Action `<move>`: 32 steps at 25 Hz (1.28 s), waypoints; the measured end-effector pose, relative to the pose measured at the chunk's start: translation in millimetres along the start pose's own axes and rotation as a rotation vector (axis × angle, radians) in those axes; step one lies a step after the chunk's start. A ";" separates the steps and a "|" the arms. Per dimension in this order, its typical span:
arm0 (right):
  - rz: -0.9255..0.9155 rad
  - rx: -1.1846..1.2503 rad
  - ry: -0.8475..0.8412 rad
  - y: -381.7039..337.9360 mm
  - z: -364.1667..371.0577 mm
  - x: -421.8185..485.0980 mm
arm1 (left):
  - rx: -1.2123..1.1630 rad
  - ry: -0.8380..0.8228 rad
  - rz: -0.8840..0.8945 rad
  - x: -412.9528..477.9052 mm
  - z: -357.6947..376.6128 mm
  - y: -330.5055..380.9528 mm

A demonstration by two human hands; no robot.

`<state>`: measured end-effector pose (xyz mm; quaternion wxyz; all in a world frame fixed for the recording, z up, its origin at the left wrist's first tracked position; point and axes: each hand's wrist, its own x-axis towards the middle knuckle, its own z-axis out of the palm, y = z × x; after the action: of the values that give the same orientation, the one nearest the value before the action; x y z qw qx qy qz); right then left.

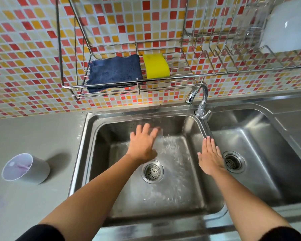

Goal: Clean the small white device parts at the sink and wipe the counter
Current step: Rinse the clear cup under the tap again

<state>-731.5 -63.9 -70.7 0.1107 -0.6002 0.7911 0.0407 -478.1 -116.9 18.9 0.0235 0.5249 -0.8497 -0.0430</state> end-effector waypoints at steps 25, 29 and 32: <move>-0.466 0.230 0.047 -438.7 40.2 -137.9 | -1.001 0.516 -0.659 -215.2 -114.3 -374.0; -0.396 0.142 0.067 -439.9 60.3 -140.1 | -0.988 0.431 -0.774 -243.3 -67.8 -403.6; -0.384 0.140 0.055 -441.1 59.9 -138.7 | -0.997 0.324 -0.785 -260.5 -39.6 -406.9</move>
<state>-265.7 -43.5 -67.7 0.1361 -0.7318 0.6657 -0.0529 4.1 -67.0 19.9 0.3742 0.7223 -0.4588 -0.3574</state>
